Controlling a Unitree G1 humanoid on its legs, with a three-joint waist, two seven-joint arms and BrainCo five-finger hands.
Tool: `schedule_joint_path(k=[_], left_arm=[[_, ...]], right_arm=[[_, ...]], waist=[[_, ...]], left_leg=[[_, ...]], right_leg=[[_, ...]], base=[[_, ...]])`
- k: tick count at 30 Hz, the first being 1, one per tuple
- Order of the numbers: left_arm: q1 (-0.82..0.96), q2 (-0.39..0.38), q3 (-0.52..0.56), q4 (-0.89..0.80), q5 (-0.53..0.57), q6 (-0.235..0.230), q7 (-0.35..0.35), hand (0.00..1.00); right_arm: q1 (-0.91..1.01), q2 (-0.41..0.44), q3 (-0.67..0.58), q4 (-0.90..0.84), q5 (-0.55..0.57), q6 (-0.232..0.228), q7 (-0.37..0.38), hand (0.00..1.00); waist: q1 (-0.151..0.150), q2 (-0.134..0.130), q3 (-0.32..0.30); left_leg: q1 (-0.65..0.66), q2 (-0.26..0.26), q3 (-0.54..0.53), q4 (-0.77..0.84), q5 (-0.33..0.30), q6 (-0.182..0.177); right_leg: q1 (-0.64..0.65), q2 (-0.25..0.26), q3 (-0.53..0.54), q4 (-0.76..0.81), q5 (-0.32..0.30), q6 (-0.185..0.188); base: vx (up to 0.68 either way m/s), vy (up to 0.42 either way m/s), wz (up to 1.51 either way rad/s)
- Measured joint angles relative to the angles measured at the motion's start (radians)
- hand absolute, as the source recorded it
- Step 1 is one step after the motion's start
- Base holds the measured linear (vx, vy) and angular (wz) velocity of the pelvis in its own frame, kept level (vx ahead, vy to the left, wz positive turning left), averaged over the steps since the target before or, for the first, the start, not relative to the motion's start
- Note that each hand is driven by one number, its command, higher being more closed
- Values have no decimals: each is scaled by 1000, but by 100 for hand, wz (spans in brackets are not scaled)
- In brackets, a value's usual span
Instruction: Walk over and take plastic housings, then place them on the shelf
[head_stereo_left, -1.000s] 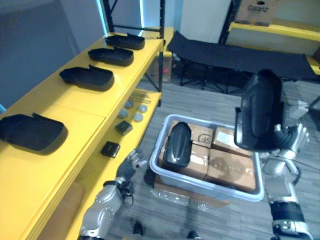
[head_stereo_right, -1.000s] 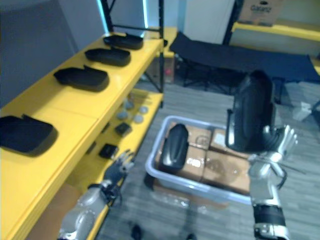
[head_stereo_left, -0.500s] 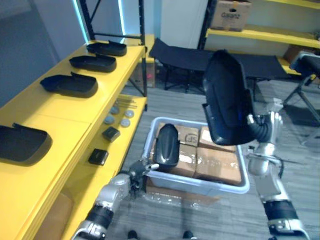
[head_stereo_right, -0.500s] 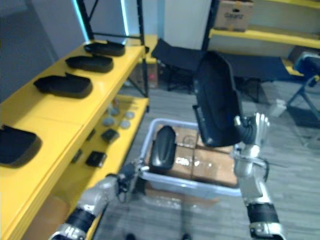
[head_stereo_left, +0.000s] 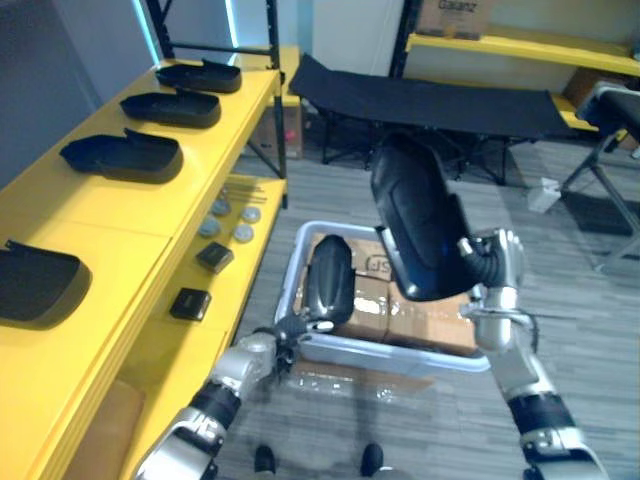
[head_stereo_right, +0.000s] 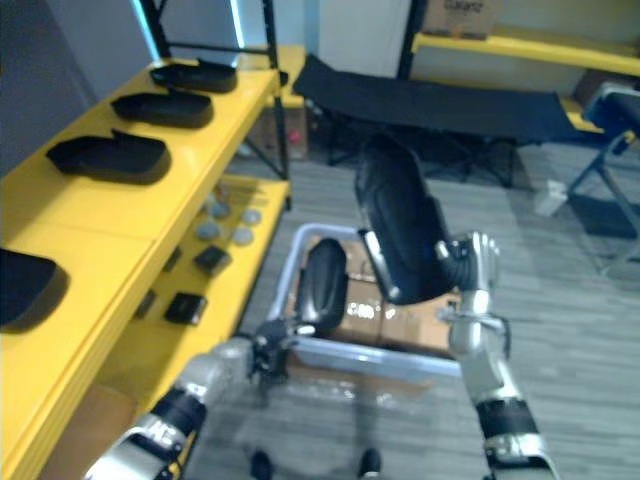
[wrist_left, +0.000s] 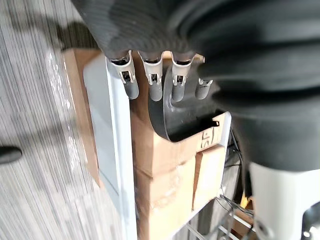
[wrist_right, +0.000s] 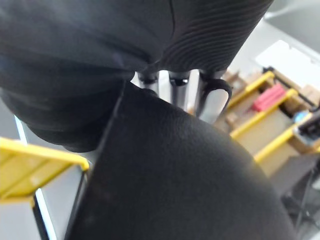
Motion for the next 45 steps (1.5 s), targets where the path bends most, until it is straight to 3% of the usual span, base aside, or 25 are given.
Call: schedule_joint_path(k=[9, 16, 27, 39, 40, 45], left_arm=[[-46, -55, -45, 76, -181, -27, 42, 0], [-52, -101, -85, 88, -229, -127, 41, 0], [-42, -119, -117, 98, -281, -296, 45, 0], [6, -127, -124, 110, -310, -369, 97, 0], [6, -127, -125, 110, -309, -373, 107, 100], [9, -127, -130, 110, -311, -407, 129, 100]], right_arm=[[-59, 34, 64, 80, -14, -13, -2, 100], [-73, 97, 97, 119, -20, -50, -20, 100], [-62, 164, 152, 181, -21, -62, -21, 100], [-12, 198, 183, 181, -18, -71, -27, 100], [-10, 203, 184, 181, -18, -71, -27, 100], [6, 227, 199, 179, -6, -80, -47, 100]], waist=[[-9, 1, 35], [-8, 4, 83], [-8, 10, 104], [-8, 10, 110], [-8, 10, 110], [1, 6, 112]], left_leg=[[-15, -4, -14, 0, 6, 2], [-16, -7, -18, 1, 6, 2], [5, -11, -24, 0, 4, 2], [4, -10, -22, 0, 4, 2], [6, -10, -22, 1, 4, 2], [22, -9, -20, 0, 0, 1]], right_leg=[[-16, -3, -4, 14, 0, 0], [-14, -4, -8, 12, 0, 0], [26, -6, -29, -10, 3, 3], [27, -6, -30, -12, 4, 6], [29, -6, -30, -12, 5, 7], [48, -6, -30, -19, 4, 7]], base=[[-6, 2, 3], [1, 0, 0], [13, -9, 3], [-6, -2, -1], [0, 0, 0], [0, 0, 0]])
